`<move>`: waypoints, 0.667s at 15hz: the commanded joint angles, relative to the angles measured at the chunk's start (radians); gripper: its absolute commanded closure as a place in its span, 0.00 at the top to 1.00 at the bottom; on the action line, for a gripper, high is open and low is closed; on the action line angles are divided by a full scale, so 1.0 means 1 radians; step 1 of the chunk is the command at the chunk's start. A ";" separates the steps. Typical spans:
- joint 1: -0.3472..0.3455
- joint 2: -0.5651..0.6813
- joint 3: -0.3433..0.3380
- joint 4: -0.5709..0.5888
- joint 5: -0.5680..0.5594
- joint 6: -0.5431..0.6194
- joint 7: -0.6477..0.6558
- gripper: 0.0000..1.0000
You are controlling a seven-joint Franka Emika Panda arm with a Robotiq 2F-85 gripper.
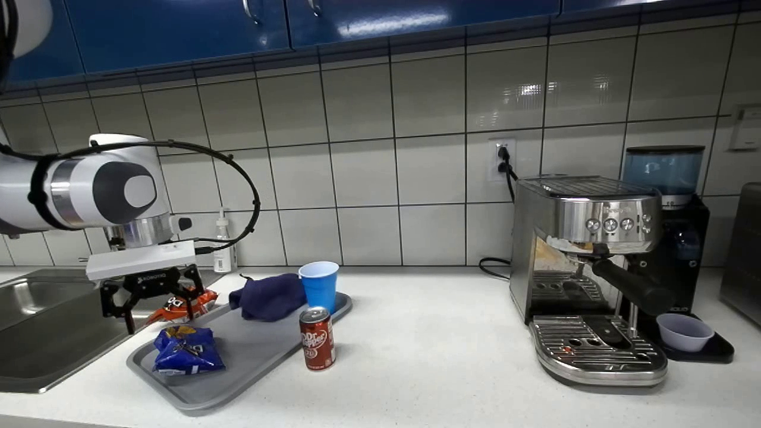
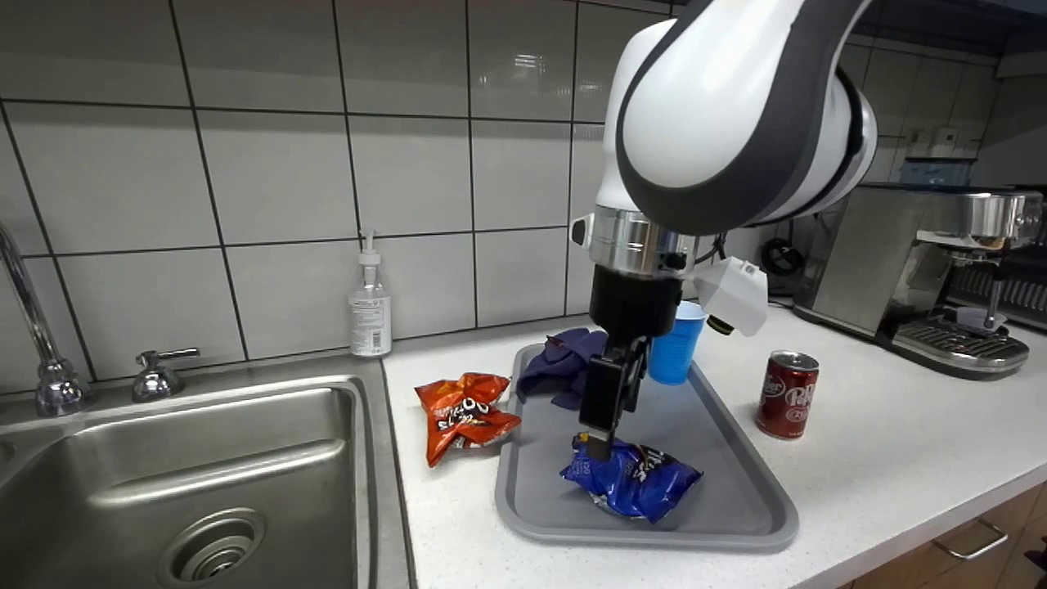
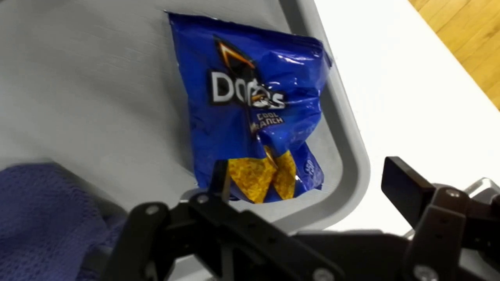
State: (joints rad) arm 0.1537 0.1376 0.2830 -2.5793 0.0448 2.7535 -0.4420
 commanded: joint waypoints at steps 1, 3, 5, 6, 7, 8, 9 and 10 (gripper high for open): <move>-0.021 -0.047 0.065 -0.006 0.181 -0.038 -0.097 1.00; -0.023 -0.074 0.089 -0.016 0.292 -0.050 -0.149 1.00; -0.014 -0.109 0.088 -0.032 0.361 -0.066 -0.171 1.00; -0.006 -0.128 0.080 -0.041 0.377 -0.074 -0.169 1.00; 0.001 -0.153 0.071 -0.055 0.390 -0.085 -0.165 1.00; 0.010 -0.177 0.060 -0.070 0.390 -0.094 -0.152 1.00; 0.019 -0.201 0.050 -0.085 0.387 -0.108 -0.141 1.00; 0.027 -0.225 0.038 -0.101 0.377 -0.118 -0.129 1.00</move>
State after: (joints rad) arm 0.1553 0.0282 0.3502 -2.6133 0.4066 2.6897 -0.5782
